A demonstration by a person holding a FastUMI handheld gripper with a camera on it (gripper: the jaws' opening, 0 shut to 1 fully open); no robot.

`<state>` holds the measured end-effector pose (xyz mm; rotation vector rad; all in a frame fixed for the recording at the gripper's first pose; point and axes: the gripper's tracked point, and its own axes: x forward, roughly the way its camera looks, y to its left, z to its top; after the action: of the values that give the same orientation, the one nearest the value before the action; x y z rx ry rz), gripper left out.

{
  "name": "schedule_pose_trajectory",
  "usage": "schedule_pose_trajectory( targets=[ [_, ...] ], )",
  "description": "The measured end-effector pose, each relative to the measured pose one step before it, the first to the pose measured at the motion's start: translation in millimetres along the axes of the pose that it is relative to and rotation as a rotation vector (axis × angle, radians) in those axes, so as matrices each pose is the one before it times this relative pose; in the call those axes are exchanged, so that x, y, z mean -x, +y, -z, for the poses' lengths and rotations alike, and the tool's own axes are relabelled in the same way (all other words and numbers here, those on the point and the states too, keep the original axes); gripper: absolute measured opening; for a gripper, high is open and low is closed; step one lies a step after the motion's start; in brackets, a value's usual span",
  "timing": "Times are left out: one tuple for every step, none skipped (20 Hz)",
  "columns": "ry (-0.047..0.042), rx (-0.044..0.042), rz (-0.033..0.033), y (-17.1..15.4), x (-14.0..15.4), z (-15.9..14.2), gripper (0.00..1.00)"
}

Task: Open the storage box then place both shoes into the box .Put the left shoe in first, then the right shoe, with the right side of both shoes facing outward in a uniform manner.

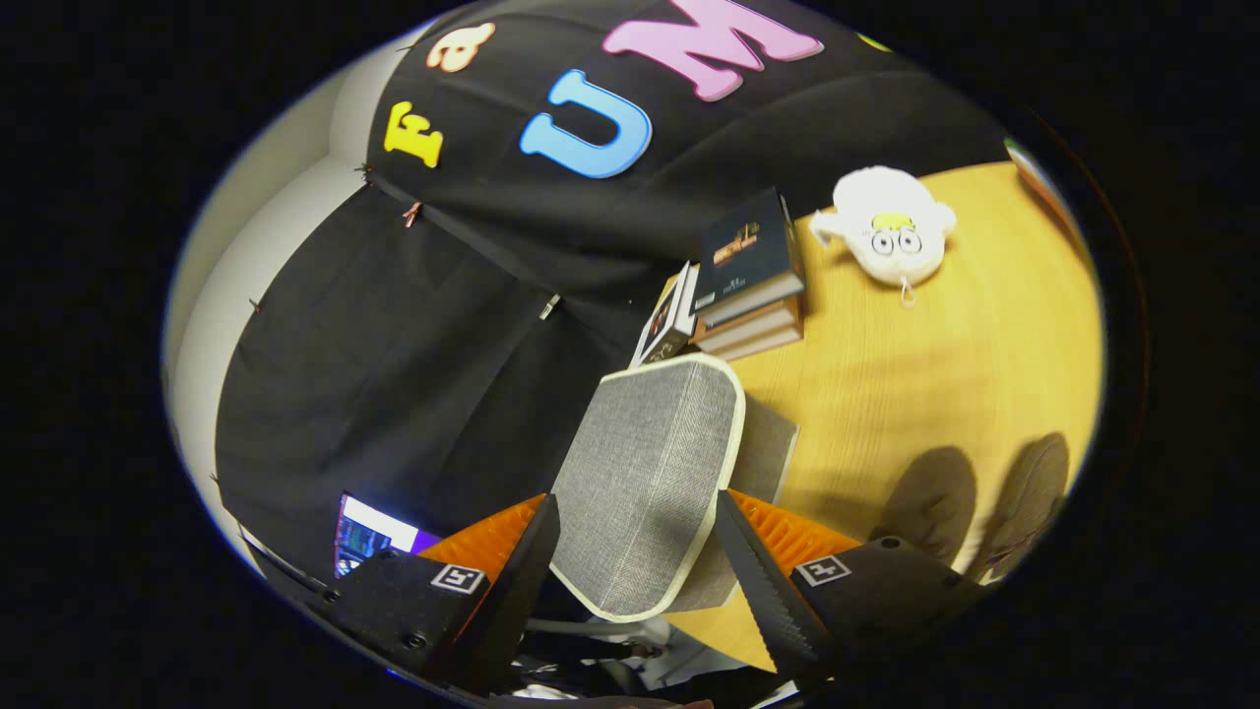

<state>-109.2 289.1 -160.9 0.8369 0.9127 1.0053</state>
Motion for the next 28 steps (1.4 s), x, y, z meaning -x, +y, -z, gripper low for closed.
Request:
schedule_pose_trajectory(
  targets=[
    [0.03141, -0.02378, -0.00174, -6.73, -7.02, 10.03, 0.98],
    [0.02982, -0.01370, -0.00042, -4.43, -7.78, 9.23, 0.98],
    [0.02677, -0.01323, -0.01075, -2.68, -6.90, 8.02, 0.98],
    [0.02045, -0.01598, -0.01668, -1.63, -6.20, 7.41, 0.98],
    [0.01666, -0.02054, -0.01330, -2.57, -6.60, 5.14, 0.98],
    [0.01406, -0.02558, -0.01292, -2.65, -5.32, 4.93, 0.98],
    [0.00152, -0.02785, -0.01374, -2.41, -4.00, 1.86, 0.98],
    [-0.00587, -0.03413, -0.01346, -3.80, -1.93, 1.10, 0.98],
    [-0.00682, -0.04240, -0.01699, -2.00, -1.38, -0.85, 0.98],
    [-0.00909, -0.04527, -0.01954, -1.71, -0.03, -1.27, 0.98],
    [-0.00843, -0.04518, -0.02009, -0.80, -1.12, -1.67, 0.98],
    [-0.00618, -0.04189, -0.01816, 0.48, -1.53, -2.12, 0.97],
    [0.00305, -0.03312, -0.03957, 7.19, 0.16, 0.85, 0.95],
    [-0.00167, -0.00398, -0.01396, 5.01, -0.11, 3.79, 0.95],
    [0.00300, 0.01981, 0.00726, -2.36, -4.01, 3.10, 0.82],
    [0.02643, 0.00303, -0.00254, 0.70, 1.69, 6.13, 0.70],
    [0.02047, -0.00462, 0.00649, -0.91, 0.22, 4.97, 0.70],
    [0.00705, -0.00705, 0.00777, -2.22, 1.02, 2.03, 0.69],
    [-0.01500, -0.00997, -0.01013, 2.33, -3.31, -5.17, 0.57],
    [-0.03411, 0.00816, -0.04359, 11.13, 7.38, -3.44, 0.44],
    [-0.04749, 0.03990, -0.01164, 4.78, 6.38, -8.89, 0.26],
    [-0.02696, 0.03013, -0.02105, 6.27, 7.92, -2.71, 0.08],
    [0.00354, -0.00256, -0.01422, 8.15, 3.34, 0.79, 0.07],
    [-0.00160, -0.00487, -0.00852, 8.73, -1.02, 2.06, 0.07],
    [-0.00764, 0.01401, 0.00090, 6.06, -2.11, -1.79, 0.06],
    [-0.00775, 0.02850, 0.00310, 7.11, -0.86, -2.07, 0.06],
    [-0.00543, 0.03921, 0.00471, 8.55, -1.29, -0.09, 0.06],
    [-0.00505, 0.05220, 0.00677, 10.59, -1.75, 0.24, 0.06]
  ],
)
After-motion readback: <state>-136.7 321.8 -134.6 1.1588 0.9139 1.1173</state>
